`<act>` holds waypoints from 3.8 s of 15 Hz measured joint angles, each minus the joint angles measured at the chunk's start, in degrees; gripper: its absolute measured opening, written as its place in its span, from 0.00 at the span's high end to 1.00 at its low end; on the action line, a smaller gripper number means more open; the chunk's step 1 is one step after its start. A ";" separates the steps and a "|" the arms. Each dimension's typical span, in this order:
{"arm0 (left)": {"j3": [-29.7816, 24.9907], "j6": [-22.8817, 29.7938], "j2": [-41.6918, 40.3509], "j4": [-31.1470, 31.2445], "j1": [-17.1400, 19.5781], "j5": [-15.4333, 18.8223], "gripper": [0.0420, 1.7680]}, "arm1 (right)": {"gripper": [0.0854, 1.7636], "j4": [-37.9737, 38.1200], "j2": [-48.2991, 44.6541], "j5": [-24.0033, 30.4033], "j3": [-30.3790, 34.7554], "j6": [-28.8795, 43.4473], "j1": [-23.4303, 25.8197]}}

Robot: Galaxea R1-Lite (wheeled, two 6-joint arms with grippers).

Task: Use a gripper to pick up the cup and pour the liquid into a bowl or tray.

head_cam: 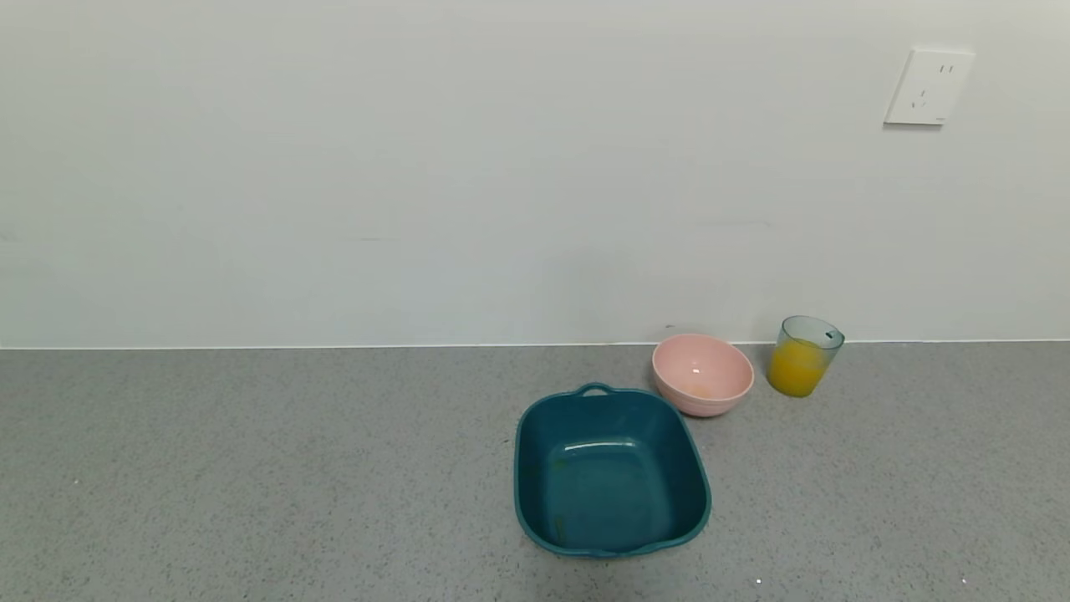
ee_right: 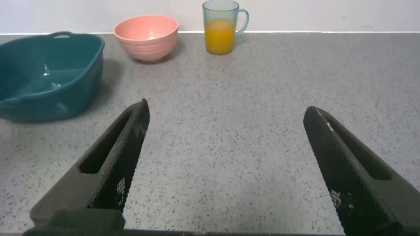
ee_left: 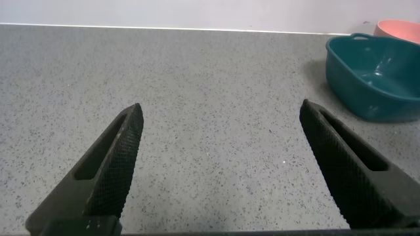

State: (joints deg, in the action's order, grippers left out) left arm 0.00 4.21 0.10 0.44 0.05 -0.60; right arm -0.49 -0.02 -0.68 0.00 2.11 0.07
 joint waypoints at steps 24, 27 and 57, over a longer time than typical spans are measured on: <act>0.00 0.00 0.00 -0.02 0.00 0.02 0.03 | 0.03 -3.69 59.66 -0.26 -42.64 -3.01 0.09; 0.00 0.00 0.00 0.00 0.00 0.02 0.03 | 0.03 -10.25 72.20 -1.40 -45.03 -2.93 -0.67; 0.00 0.01 0.00 0.00 0.02 0.00 0.03 | 0.03 -65.99 135.85 -19.32 -51.41 4.06 -5.50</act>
State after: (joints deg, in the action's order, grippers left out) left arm 0.00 4.22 0.10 0.44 0.07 -0.60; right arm -66.48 135.83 -20.00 -51.41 6.17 -5.42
